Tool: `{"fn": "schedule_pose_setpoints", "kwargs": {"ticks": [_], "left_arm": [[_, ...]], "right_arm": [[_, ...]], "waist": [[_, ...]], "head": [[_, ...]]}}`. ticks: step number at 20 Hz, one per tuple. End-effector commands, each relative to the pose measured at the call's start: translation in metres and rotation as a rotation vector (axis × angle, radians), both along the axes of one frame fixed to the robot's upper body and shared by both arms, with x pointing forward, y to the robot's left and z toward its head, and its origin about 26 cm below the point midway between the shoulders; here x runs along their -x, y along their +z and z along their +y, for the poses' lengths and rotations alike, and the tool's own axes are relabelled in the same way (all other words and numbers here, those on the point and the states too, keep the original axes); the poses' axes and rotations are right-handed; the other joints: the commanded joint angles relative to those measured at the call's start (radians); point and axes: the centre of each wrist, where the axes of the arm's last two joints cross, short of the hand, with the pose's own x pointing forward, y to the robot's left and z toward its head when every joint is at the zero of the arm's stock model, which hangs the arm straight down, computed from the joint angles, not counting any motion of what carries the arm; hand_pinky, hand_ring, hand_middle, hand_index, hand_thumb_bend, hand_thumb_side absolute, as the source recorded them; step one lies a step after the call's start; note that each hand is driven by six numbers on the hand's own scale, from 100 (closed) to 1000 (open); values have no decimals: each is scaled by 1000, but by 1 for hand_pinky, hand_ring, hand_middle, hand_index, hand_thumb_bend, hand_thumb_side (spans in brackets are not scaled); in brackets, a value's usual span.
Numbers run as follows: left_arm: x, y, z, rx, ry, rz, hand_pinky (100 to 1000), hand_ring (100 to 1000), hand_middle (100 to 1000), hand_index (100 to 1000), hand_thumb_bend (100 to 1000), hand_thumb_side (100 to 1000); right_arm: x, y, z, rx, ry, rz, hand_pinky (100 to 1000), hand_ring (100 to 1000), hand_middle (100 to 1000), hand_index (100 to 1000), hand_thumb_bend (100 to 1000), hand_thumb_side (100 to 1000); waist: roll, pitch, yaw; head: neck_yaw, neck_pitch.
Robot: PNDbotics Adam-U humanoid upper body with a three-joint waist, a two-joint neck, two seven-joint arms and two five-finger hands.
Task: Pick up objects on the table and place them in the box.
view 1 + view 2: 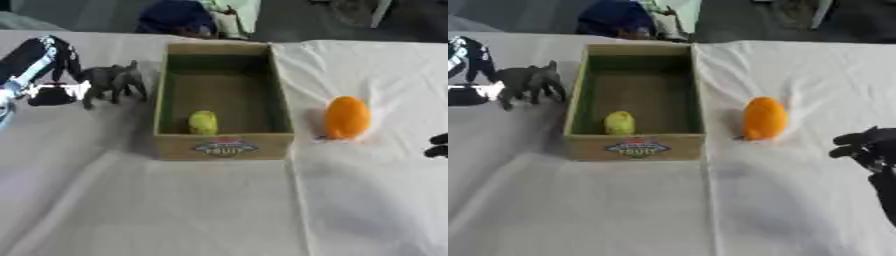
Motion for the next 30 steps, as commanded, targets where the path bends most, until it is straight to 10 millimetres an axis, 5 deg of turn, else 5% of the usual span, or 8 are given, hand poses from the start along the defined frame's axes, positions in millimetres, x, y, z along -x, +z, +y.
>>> {"fn": "schedule_pose_setpoints", "kwargs": {"ticks": [1, 3, 4, 5, 6, 8, 12, 30], "left_arm": [[9, 31, -4, 7, -27, -75, 508, 233, 120, 353, 100, 244], [12, 35, -6, 4, -32, -74, 537, 293, 186, 416, 100, 250], [13, 35, -6, -15, -26, -57, 600, 452, 366, 561, 100, 268], [13, 34, -5, -45, -16, -30, 613, 482, 406, 591, 100, 272], [12, 32, -4, -82, -2, 3, 757, 748, 703, 786, 288, 343], [11, 27, -2, -147, 25, 46, 819, 848, 823, 861, 433, 385], [4, 18, 3, -196, 84, 42, 839, 893, 876, 896, 509, 399], [-16, -16, 7, -261, 68, 122, 799, 832, 802, 861, 486, 437]], "right_arm": [[-1, 7, -3, 15, -4, -21, 617, 686, 525, 642, 100, 417], [-1, 7, -3, 16, -3, -22, 617, 686, 525, 643, 100, 416], [-1, 7, -3, 16, -2, -22, 618, 686, 525, 643, 100, 416], [-1, 7, -3, 16, -1, -23, 618, 686, 525, 643, 100, 416], [-1, 7, -3, 16, -1, -22, 617, 686, 525, 643, 100, 417], [-1, 7, -3, 16, -1, -22, 617, 686, 525, 643, 100, 416], [-1, 6, -3, 16, 2, -22, 618, 687, 525, 643, 100, 416], [-2, 4, 2, 20, 15, -18, 619, 688, 525, 643, 100, 424]], "waist": [[3, -20, 2], [4, -21, 2], [4, -21, 2], [4, -21, 3], [5, -21, 3], [4, -21, 4], [-1, -21, 4], [-4, -10, -8]], "head": [[-4, -5], [-5, -6], [-5, -7], [-6, -8], [-6, -9], [-7, -10], [-6, -9], [-9, -3]]}}
